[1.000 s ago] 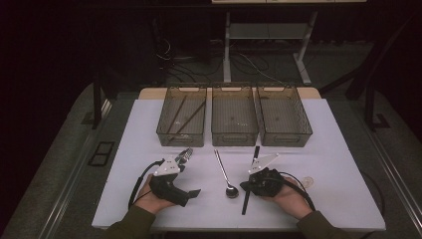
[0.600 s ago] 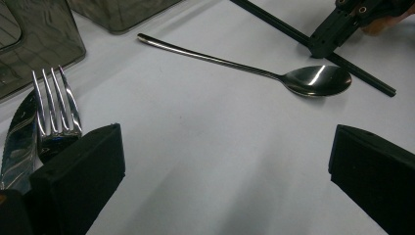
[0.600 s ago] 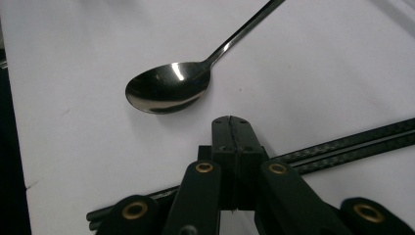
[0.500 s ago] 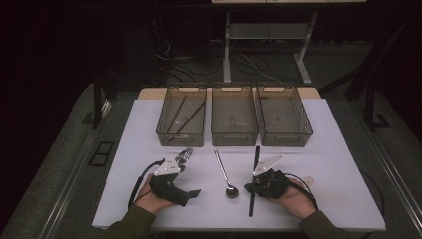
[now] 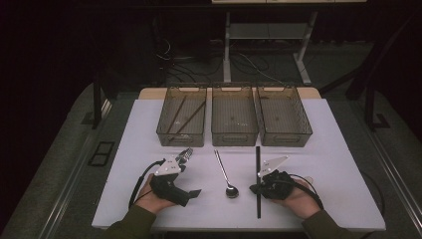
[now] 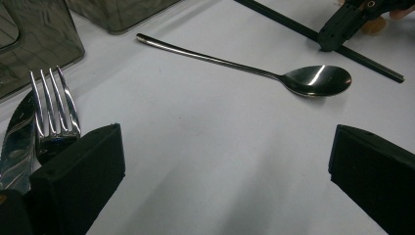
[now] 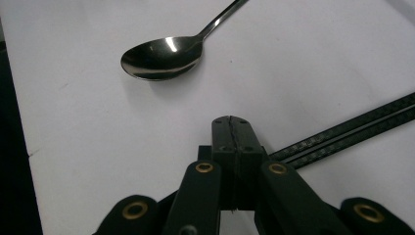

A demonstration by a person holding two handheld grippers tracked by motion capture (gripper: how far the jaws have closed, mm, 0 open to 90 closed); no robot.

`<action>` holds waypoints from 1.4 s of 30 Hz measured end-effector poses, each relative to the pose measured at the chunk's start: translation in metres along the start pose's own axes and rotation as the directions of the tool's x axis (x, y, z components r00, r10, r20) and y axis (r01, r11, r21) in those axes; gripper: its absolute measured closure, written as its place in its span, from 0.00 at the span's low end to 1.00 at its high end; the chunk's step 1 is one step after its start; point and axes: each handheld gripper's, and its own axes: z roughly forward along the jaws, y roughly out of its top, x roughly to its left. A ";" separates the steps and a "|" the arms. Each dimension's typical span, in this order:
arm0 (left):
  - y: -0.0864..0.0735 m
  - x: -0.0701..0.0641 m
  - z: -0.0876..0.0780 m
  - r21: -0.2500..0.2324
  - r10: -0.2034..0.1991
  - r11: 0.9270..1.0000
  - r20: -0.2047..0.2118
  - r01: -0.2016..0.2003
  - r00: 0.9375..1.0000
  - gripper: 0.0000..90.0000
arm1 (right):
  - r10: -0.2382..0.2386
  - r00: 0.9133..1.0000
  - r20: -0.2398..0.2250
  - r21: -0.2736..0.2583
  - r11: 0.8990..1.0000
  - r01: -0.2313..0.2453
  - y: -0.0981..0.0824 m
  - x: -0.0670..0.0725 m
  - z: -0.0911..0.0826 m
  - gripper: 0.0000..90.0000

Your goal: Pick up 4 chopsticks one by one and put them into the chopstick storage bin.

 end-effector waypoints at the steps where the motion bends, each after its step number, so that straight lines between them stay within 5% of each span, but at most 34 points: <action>1: 0.000 0.000 0.000 0.001 0.001 1.000 0.000 -0.001 1.000 0.00 | 0.001 1.000 0.004 0.002 1.000 -0.001 0.000 0.000 0.000 1.00; 42: 0.000 0.000 0.002 0.005 0.000 1.000 0.004 0.000 1.000 0.00 | 0.043 0.999 0.027 0.013 0.999 -0.044 -0.028 -0.020 -0.029 0.99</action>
